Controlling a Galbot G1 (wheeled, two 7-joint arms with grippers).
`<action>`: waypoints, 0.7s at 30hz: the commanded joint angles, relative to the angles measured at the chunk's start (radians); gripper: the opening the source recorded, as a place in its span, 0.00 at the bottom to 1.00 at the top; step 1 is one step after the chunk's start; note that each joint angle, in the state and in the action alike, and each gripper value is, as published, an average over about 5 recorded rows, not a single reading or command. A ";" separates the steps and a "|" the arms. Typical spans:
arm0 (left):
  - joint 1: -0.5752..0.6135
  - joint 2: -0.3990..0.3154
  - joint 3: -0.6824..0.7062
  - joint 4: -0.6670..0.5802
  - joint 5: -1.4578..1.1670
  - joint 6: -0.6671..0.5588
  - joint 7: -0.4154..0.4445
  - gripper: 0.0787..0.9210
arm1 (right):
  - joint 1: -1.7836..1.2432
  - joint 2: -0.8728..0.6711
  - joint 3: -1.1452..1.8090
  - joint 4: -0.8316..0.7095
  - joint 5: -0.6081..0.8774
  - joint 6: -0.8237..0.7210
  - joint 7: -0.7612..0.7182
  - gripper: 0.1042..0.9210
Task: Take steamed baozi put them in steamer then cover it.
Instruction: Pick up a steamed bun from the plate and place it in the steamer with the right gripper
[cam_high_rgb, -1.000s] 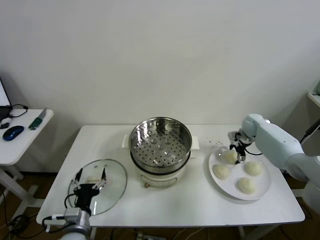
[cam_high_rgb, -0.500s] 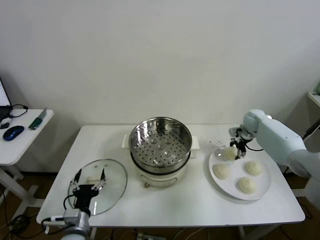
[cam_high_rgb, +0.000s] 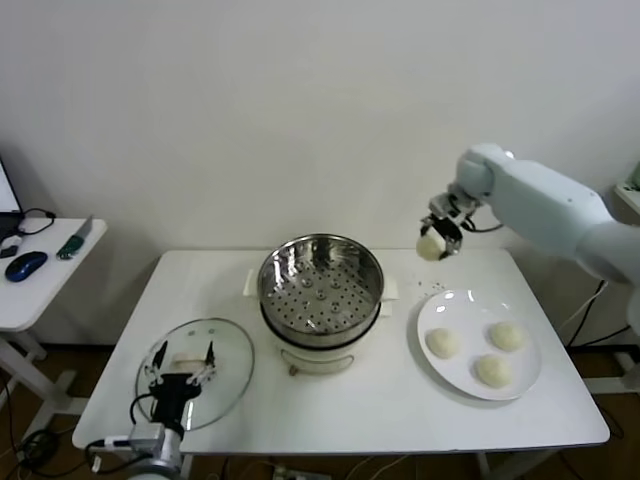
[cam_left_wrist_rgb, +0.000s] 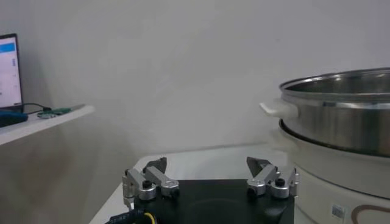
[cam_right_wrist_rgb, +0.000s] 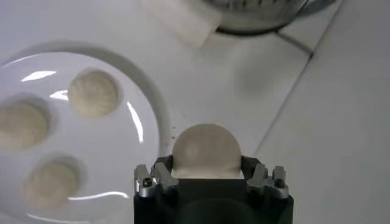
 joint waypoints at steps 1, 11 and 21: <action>0.002 -0.001 0.003 0.004 0.003 0.006 0.000 0.88 | 0.210 0.256 -0.115 0.078 -0.110 0.303 0.005 0.74; 0.014 0.017 0.001 0.006 0.008 0.008 -0.004 0.88 | 0.073 0.415 -0.026 0.060 -0.371 0.417 0.053 0.75; 0.033 0.016 0.003 -0.012 0.012 0.014 -0.007 0.88 | -0.086 0.485 0.039 0.016 -0.555 0.427 0.086 0.76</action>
